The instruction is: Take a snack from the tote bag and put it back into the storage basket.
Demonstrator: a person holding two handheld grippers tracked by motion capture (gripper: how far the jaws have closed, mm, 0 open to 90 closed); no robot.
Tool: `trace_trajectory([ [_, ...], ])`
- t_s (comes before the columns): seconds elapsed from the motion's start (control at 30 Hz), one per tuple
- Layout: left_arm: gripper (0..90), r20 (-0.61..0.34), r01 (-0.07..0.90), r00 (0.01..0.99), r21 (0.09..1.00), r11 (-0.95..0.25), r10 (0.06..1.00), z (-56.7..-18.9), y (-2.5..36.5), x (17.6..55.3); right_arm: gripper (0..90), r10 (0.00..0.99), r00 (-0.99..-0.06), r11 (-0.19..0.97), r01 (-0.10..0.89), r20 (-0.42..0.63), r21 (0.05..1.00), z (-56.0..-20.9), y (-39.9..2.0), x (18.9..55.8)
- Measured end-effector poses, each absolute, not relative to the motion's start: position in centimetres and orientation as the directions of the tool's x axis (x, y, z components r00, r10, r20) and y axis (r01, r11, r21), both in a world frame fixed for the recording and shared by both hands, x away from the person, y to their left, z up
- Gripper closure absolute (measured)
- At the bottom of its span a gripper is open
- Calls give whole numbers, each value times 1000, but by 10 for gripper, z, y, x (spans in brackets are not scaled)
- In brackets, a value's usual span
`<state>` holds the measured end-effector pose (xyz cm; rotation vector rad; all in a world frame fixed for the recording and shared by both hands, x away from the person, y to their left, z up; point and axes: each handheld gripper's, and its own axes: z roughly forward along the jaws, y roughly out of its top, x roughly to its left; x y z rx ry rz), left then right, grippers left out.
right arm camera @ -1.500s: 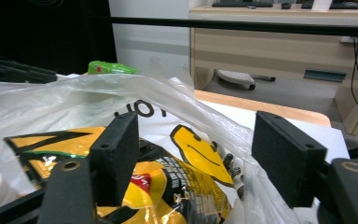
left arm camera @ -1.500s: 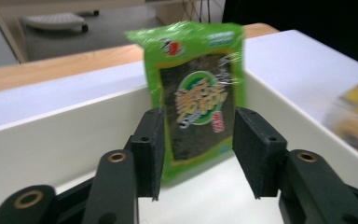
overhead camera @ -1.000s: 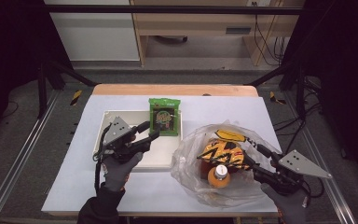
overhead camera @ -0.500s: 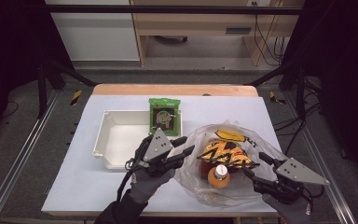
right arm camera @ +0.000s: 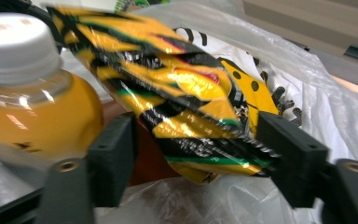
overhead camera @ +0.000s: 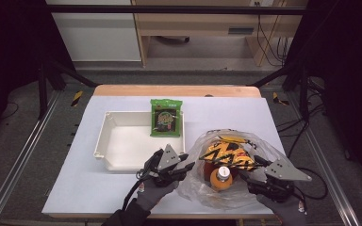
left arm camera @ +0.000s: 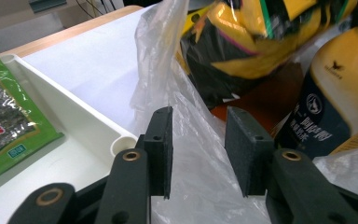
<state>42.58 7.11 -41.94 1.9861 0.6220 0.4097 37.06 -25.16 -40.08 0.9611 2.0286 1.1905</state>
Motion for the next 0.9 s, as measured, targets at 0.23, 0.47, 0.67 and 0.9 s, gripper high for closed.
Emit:
trace_trajectory([
  [0.23,566,17,253,811,891,-377,585,-420,69,430,616,822,-555,303,241,-125,922,-400,-251,381],
  [0.47,465,26,220,804,915,-338,594,-402,72,435,711,810,-581,258,222,-85,940,-394,-249,393],
  [0.67,393,19,203,804,930,-305,594,-383,66,443,809,789,-610,232,189,-71,954,-384,-249,393],
  [0.9,341,3,192,832,936,-293,555,-371,41,456,833,760,-650,164,184,-5,969,-379,-253,398],
])
